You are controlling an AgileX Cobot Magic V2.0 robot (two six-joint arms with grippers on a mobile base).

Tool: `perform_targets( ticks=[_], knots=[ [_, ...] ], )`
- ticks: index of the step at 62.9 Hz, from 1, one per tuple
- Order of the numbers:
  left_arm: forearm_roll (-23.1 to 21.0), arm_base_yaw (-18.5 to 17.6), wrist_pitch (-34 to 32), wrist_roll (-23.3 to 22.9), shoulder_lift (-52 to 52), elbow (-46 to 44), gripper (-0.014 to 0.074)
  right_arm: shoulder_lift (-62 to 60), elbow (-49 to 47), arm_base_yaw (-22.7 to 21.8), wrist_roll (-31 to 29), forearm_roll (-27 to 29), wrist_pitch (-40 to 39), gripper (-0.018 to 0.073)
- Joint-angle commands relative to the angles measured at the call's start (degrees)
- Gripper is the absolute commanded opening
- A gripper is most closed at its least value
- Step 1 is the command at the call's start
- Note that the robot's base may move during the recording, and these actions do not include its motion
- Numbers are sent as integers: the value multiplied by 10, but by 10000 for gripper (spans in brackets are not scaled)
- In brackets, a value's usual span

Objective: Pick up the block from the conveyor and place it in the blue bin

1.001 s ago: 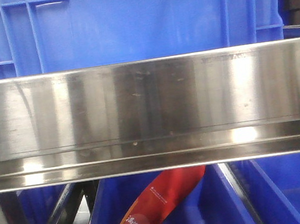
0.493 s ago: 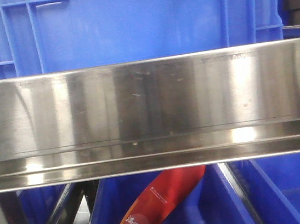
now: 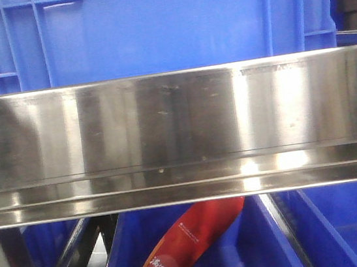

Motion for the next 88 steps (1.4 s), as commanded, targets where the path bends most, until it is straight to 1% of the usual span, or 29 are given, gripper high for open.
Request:
perform_targets(
  ticks=[1, 14, 23, 32, 49, 54, 58, 62, 66, 68, 74, 76, 81, 88],
  knots=[
    [-4, 3, -11, 0, -39, 37, -111, -48, 31, -3, 0, 1, -3, -162],
    [-4, 3, -11, 0, -101, 90, -111, -117, 49, -3, 0, 1, 21, -162],
    [-4, 3, -11, 0, -114, 92, -111, -136, 49, -3, 0, 1, 21, -162],
    [-4, 3, -24, 0, -114, 92, -111, -137, 49, -3, 0, 1, 21, -162],
    [-4, 3, -24, 0, -114, 92, -111, -137, 52, -3, 0, 1, 21, -162],
    [-4, 3, -24, 0, -114, 92, -111, -140, 67, -3, 0, -49, 20, -162],
    [-4, 3, -24, 0, -114, 92, -111, -150, 83, -6, 0, -66, 7, -162],
    [-4, 3, -25, 0, -114, 92, -111, -164, 108, -19, 0, -66, 4, -162],
    [-4, 3, -25, 0, -114, 92, -111, -176, 144, -48, 0, -66, -15, -162],
    [-4, 3, -25, 0, -114, 92, -111, -182, 161, -63, 0, -66, -32, -162],
    [-4, 3, -25, 0, -114, 92, -111, -203, 227, -113, 0, -66, -126, -162],
    [-4, 3, -25, 0, -114, 92, -111, -209, 247, -126, 0, -66, -140, -162],
    [-4, 3, -25, 0, -114, 92, -111, -223, 279, -152, 0, -66, -144, -162],
    [-4, 3, -25, 0, -114, 92, -111, -245, 315, -164, 0, -66, -145, -162]
  ],
)
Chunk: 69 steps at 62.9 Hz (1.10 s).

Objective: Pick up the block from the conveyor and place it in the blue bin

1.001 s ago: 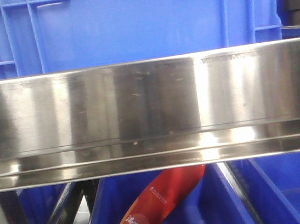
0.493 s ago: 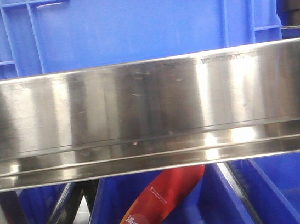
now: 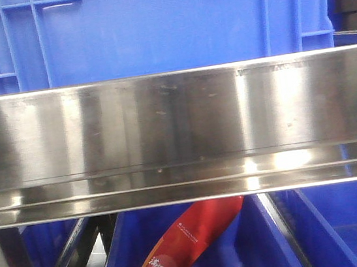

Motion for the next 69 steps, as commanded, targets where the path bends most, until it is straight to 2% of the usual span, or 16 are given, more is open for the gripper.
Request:
perform_targets(
  ticks=[1, 16, 22, 69],
  knots=[
    [-4, 3, -10, 0, -3, 1, -111, -21, 26, -11, 0, -6, -25, -162],
    [-4, 3, -10, 0, -3, 1, -111, -109, 48, -11, 0, -7, 27, -162],
    [-4, 3, -10, 0, -3, 1, -111, -109, 48, -12, 0, -9, 3, -162],
    [-4, 3, -25, 0, -5, 1, -111, -109, 48, -16, 0, -9, 25, -162]
  ],
)
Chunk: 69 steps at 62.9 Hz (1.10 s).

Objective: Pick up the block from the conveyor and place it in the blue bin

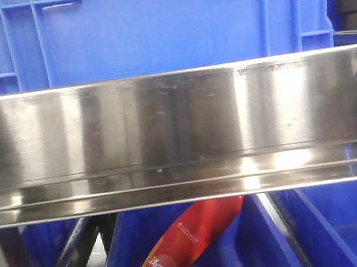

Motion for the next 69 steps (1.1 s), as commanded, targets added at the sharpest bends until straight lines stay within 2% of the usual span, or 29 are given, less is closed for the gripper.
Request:
perform_targets(
  ticks=[1, 33, 39, 41, 46, 49, 51, 55, 63, 69],
  knots=[
    [-4, 0, -9, 0, -4, 0, -111, -3, 2, -2, 0, -5, -6, -162],
    [-4, 0, -10, 0, -4, 0, -111, -3, 2, -2, 0, -5, -6, -162],
    [49, 10, -47, 0, -14, 12, -111, -3, 2, -2, 0, -5, -6, -162],
    [51, 16, -67, -4, -22, 22, -111, -3, 2, -2, 0, -5, -6, -162],
    [69, 39, -112, -44, -53, 51, -111, -3, 2, -2, 0, -5, -6, -162],
    [122, 54, -128, -84, -73, 75, -111, -3, 2, -2, 0, -5, -6, -162],
    [156, 70, -130, -129, -92, 88, -111, -3, 2, -2, 0, -5, -6, -162],
    [204, 91, -123, -189, -119, 114, -111, -3, 2, -2, 0, -5, -6, -162],
    [215, 134, -107, -195, -186, 168, -111, -3, 2, -2, 0, -5, -6, -162],
    [216, 143, -105, -194, -228, 206, -111, -3, 2, -2, 0, -5, -6, -162]
  ],
)
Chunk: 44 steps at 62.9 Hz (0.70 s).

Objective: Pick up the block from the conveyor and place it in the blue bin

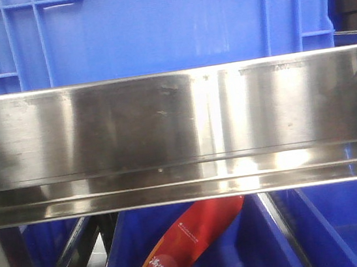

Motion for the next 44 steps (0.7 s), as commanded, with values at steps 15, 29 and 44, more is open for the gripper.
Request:
perform_targets(
  ticks=[15, 29, 44],
  knots=[
    [-28, 9, 7, 20, -56, 73, -111, -3, 2, -2, 0, -5, -7, -162],
    [-28, 10, 8, 20, -56, 73, -111, -3, 2, -2, 0, -5, -7, -162],
    [-28, 10, 8, 20, -56, 73, -111, -3, 2, -2, 0, -5, -7, -162]
  ],
)
